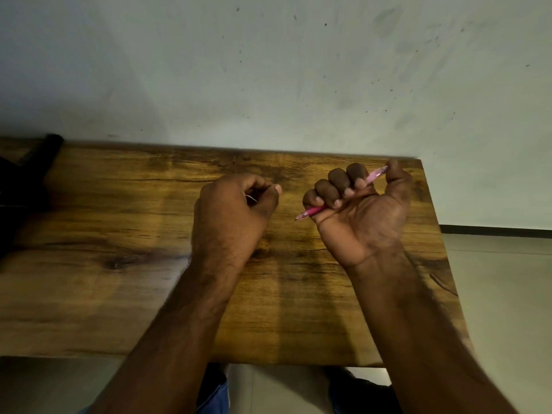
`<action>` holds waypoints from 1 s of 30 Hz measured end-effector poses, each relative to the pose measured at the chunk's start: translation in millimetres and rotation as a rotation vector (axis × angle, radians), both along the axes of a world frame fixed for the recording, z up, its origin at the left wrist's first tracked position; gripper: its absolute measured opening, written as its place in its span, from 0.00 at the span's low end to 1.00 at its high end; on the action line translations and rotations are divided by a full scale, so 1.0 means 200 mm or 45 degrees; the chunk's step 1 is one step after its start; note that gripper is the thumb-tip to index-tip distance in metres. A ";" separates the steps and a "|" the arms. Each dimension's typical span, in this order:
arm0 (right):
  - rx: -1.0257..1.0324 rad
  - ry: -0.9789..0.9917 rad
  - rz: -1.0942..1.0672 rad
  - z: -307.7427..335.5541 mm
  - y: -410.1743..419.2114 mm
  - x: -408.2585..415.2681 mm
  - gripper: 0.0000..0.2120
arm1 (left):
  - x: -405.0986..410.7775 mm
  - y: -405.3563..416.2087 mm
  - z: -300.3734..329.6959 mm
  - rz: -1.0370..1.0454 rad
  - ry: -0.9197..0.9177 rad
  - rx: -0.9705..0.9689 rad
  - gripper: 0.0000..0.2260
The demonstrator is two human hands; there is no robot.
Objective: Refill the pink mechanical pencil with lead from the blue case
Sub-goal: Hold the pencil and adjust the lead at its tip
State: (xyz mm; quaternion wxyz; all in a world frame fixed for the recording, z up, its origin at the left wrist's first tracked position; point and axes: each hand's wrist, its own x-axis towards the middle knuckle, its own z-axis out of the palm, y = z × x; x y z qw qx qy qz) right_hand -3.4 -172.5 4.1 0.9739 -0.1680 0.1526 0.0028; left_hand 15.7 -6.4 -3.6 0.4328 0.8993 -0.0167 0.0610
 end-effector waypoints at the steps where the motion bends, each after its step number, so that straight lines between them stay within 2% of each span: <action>1: 0.007 0.003 -0.009 0.01 0.00 0.00 0.26 | 0.00 0.00 0.00 -0.006 0.005 -0.007 0.05; 16: -0.022 0.028 -0.168 0.10 -0.02 -0.09 0.28 | -0.04 0.00 -0.01 -0.109 0.070 -0.019 0.02; 30: -0.062 0.043 -0.047 0.01 0.02 -0.07 0.28 | -0.07 -0.04 0.00 -0.142 0.075 -0.005 0.02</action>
